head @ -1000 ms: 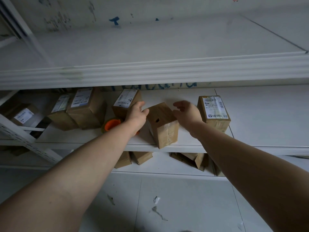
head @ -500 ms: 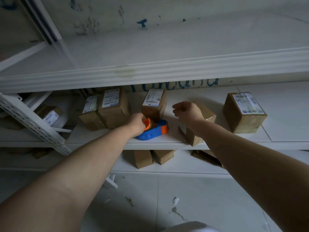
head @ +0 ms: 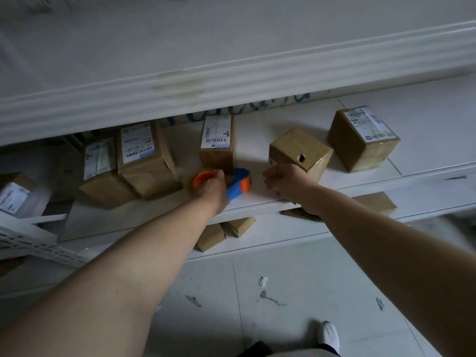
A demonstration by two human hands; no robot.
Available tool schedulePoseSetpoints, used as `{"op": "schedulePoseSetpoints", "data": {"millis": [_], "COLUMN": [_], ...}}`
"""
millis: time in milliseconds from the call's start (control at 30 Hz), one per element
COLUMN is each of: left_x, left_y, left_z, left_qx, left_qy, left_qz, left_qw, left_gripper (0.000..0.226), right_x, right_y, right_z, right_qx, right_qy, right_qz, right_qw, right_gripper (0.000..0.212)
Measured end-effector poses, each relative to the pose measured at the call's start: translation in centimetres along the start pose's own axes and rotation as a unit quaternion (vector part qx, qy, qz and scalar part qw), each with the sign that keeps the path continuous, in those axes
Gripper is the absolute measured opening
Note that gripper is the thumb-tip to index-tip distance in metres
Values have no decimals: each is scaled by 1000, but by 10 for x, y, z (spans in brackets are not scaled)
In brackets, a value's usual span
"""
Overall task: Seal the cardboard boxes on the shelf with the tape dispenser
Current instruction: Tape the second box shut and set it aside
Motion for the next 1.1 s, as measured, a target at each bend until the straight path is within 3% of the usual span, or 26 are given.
{"op": "schedulePoseSetpoints", "data": {"millis": [133,367,600,767,833,933,1100], "left_x": [-6,-12,32,66,79,98,113], "left_y": [8,62,134,157,162,164,160], "left_z": [0,-40,-62,-59,-58,-56,-57], "left_qx": [36,25,-13,-22,-37,-37,17], "left_qy": [7,210,302,284,267,202,104], "left_qz": [8,-10,30,44,48,67,99], "left_qw": [999,977,953,958,962,976,990], "left_gripper": [75,71,75,78,89,100,96], "right_x": [3,1,9,26,35,43,46], "right_y": [4,12,45,66,70,72,72], "right_z": [-1,-3,-24,-52,-61,-69,-80], "right_qx": [-40,-76,-127,-240,-263,-270,-248], "right_qy": [8,94,-144,-198,-216,-235,-216], "right_qz": [21,-1,81,105,96,78,39], "right_qw": [999,993,978,944,935,931,943], "right_gripper": [28,43,12,23,23,18,12]}}
Point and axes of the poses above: each hand's wrist, its own y-axis away from the middle knuckle, its own z-axis out of the palm, x = y × z, the point moved 1 cm from there along -y, towards the middle knuckle, and after that the axes turned 12 degrees about z, right-handed, at the moved point
